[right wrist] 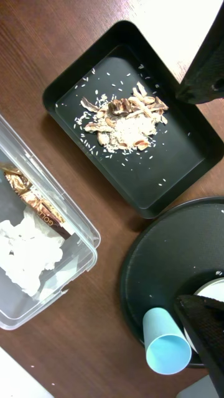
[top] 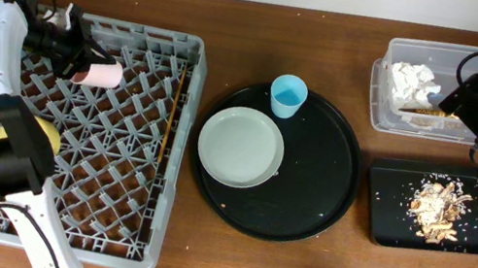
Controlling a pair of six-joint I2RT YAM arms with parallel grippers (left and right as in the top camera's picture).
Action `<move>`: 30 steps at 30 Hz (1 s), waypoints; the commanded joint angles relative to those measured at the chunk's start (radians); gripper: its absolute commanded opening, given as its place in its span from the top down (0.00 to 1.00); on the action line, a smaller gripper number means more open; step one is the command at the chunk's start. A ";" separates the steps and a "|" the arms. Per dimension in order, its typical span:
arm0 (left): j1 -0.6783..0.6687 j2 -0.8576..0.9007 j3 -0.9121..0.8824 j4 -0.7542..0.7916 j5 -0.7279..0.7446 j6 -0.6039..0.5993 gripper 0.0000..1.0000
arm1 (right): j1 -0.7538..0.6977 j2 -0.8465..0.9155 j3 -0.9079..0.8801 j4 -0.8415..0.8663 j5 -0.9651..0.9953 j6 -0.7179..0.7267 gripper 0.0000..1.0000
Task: Sort waste into correct bins and load items into the dishwasher rack
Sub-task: 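Lower the pink cup into the rack's back row and open the left gripper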
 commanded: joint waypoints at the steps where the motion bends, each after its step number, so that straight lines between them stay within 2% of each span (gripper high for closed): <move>1: 0.005 0.004 0.120 -0.056 0.004 0.051 0.93 | -0.002 0.004 0.009 0.000 0.005 -0.009 0.01; 3: 0.005 -0.003 0.169 -0.086 -0.014 0.055 0.82 | -0.002 0.004 0.009 0.000 0.005 -0.009 0.01; 4: 0.005 -0.005 0.193 -0.099 -0.013 0.065 0.80 | -0.002 0.004 0.009 0.000 0.006 -0.009 0.01; 9: 0.002 -0.006 0.278 -0.211 -0.012 0.086 0.83 | -0.002 0.004 0.009 0.000 0.006 -0.009 0.01; 11: -0.010 -0.006 0.277 -0.259 -0.008 0.147 0.82 | -0.002 0.004 0.009 0.000 0.006 -0.009 0.01; 12: -0.023 -0.006 0.269 -0.259 -0.010 0.185 0.82 | -0.002 0.004 0.009 0.000 0.006 -0.009 0.01; 16: -0.064 -0.006 0.264 -0.258 -0.014 0.188 0.82 | -0.002 0.004 0.009 0.000 0.006 -0.009 0.01; 23: -0.116 -0.006 0.264 -0.259 -0.208 0.187 0.81 | -0.002 0.004 0.009 0.000 0.005 -0.009 0.01; 26: -0.130 -0.006 0.264 -0.238 -0.263 0.187 0.84 | -0.002 0.004 0.009 0.000 0.005 -0.009 0.01; 28: -0.138 -0.006 0.260 -0.187 -0.334 0.183 1.00 | -0.002 0.004 0.009 0.000 0.006 -0.009 0.01; 30: -0.146 -0.006 0.256 -0.103 -0.374 0.183 1.00 | -0.002 0.004 0.009 0.000 0.005 -0.009 0.01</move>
